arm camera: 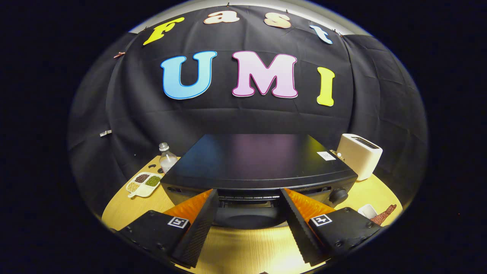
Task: Open the toaster oven, put the food inside, and close the toaster oven door.
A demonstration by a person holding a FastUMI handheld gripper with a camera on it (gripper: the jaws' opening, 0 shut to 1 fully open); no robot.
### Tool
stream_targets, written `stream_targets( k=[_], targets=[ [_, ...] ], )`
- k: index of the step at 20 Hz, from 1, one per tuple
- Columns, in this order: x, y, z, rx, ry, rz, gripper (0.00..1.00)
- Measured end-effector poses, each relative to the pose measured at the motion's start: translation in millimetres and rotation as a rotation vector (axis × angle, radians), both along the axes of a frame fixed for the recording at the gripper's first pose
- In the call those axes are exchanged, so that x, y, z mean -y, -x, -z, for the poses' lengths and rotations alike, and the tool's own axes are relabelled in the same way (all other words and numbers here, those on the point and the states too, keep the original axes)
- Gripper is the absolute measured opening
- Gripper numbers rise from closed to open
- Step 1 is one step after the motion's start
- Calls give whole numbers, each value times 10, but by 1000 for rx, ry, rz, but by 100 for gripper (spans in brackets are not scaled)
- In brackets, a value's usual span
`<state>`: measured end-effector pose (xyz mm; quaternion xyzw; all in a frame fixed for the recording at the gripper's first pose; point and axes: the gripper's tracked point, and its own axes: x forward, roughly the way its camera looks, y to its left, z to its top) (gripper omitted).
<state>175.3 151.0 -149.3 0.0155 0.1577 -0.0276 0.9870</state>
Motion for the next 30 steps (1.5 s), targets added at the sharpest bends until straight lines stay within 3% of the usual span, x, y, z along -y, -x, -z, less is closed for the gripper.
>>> stream_targets(
  k=[16, 25, 30],
  targets=[
    [-51, 940, 572, -27, 41, -74, 97],
    [12, 1373, 1524, -289, -30, -75, 99],
    [187, 1466, 1293, -251, -12, -87, 98]
  ],
)
